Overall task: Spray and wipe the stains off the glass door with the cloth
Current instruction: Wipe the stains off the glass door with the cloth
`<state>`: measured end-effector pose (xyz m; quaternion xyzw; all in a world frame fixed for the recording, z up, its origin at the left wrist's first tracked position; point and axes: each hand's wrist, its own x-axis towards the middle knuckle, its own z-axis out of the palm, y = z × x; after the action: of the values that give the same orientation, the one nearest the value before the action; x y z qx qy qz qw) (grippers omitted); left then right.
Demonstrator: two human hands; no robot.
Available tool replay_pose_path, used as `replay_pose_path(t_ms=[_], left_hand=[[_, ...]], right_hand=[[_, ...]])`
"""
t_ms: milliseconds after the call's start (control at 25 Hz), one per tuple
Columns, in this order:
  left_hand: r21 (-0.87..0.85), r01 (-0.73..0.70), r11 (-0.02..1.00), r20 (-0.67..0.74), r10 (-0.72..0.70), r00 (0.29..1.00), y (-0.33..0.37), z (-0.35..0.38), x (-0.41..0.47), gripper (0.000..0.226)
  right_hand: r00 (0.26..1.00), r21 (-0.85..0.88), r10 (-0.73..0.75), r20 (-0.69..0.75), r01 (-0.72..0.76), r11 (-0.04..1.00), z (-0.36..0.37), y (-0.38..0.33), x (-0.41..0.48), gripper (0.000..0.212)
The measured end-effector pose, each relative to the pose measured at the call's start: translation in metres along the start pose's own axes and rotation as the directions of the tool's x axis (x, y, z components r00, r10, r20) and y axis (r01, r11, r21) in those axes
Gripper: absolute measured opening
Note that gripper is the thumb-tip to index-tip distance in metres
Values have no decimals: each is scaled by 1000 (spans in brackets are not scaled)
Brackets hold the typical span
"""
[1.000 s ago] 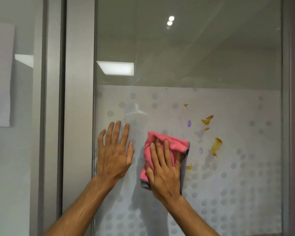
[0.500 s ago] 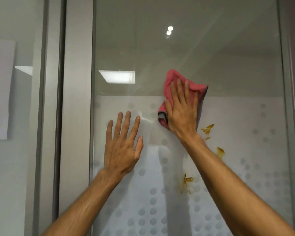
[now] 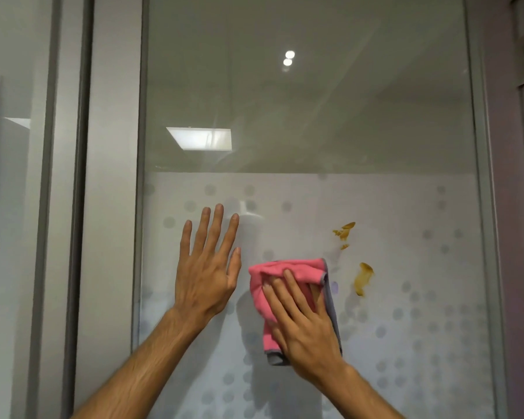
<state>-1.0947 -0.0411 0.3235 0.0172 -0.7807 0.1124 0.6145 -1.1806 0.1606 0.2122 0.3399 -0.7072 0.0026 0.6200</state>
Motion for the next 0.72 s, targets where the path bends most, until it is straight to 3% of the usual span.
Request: replay_pose_path(t_ms=[240, 320, 400, 480, 720], left_hand=[[-12, 50, 999, 10, -50, 999, 4, -1, -3, 66], [-7, 52, 999, 16, -52, 999, 4, -1, -7, 66], [1, 61, 998, 31, -61, 998, 3, -1, -12, 66], [-4, 63, 998, 50, -63, 997, 3, -1, -20, 66], [-8, 50, 999, 101, -49, 994, 15, 2, -44, 66]], right_hand=[[999, -41, -24, -46, 22, 999, -27, 71, 133, 70], [986, 25, 108, -127, -106, 994, -41, 97, 172, 63], [928, 208, 316, -200, -275, 939, -47, 105, 184, 62], [902, 278, 386, -194, -327, 903, -42, 90, 164, 59], [976, 116, 210, -53, -203, 972, -10, 28, 15, 63]])
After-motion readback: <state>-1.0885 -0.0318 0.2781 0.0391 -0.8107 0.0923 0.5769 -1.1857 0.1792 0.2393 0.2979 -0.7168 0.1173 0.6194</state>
